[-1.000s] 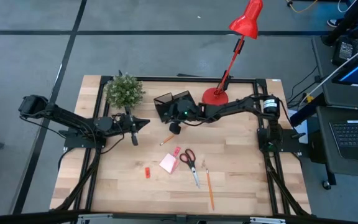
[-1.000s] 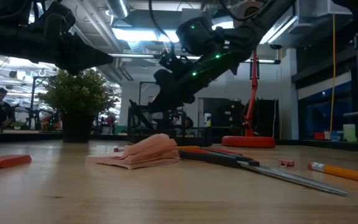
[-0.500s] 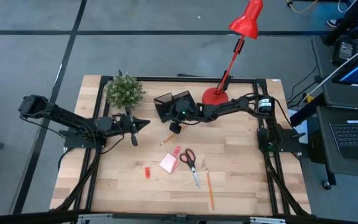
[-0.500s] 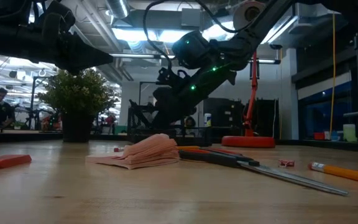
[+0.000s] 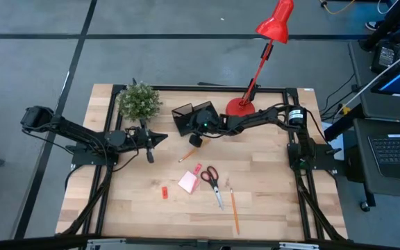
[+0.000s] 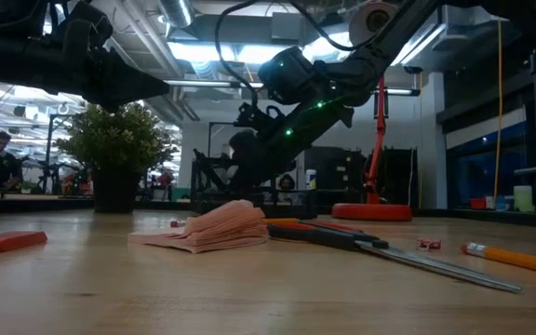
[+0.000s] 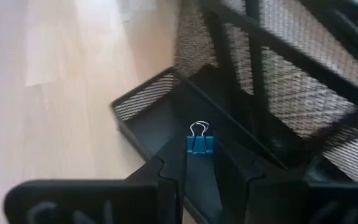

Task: Pick and place office supplies into organizer
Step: Put the blue binder clip into the black desk organizer, then put the black scissors into the black desk organizer

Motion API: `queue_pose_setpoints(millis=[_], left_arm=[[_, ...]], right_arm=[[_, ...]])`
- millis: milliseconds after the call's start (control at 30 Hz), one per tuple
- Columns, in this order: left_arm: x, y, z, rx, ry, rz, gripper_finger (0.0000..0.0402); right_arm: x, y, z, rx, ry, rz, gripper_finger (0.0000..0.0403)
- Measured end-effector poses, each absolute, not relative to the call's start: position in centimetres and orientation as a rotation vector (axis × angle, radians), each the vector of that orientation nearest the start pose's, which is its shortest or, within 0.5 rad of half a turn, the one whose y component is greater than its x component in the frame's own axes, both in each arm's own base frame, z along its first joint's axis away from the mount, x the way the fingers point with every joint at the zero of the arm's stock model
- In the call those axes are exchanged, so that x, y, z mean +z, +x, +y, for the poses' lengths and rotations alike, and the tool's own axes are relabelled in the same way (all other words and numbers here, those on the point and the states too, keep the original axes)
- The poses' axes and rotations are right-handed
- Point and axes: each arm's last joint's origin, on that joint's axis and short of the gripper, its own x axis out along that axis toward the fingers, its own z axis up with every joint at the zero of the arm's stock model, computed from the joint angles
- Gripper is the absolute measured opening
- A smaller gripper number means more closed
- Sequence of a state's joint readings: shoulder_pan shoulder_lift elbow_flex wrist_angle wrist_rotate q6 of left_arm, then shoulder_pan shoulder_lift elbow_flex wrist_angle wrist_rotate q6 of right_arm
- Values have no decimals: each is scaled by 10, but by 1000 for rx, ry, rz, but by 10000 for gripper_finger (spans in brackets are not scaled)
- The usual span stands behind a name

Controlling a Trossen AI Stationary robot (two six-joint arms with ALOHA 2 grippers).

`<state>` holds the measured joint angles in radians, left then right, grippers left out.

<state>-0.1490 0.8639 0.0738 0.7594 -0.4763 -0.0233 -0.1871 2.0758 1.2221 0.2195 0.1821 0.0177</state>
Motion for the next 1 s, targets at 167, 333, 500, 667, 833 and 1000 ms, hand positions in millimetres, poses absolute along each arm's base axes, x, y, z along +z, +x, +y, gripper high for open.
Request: queue_pose_setpoints(millis=[167, 333, 500, 667, 833, 1000], left_arm=[[170, 157, -10, 328, -14, 25, 2], [170, 157, -10, 328, -14, 25, 1], [169, 157, -10, 328, -14, 26, 2], [169, 157, -10, 327, -14, 26, 1], [169, 157, -10, 320, -14, 26, 2], [169, 157, -12, 287, -12, 26, 2]], right_arm=[[132, 423, -86, -388, 10, 635, 78], [132, 423, -85, -386, 9, 639, 104], [133, 423, -85, -386, 13, 632, 127], [137, 423, -83, -380, 9, 622, 134], [158, 422, -69, -336, -49, 595, 135], [186, 418, -47, -281, -85, 549, 135]])
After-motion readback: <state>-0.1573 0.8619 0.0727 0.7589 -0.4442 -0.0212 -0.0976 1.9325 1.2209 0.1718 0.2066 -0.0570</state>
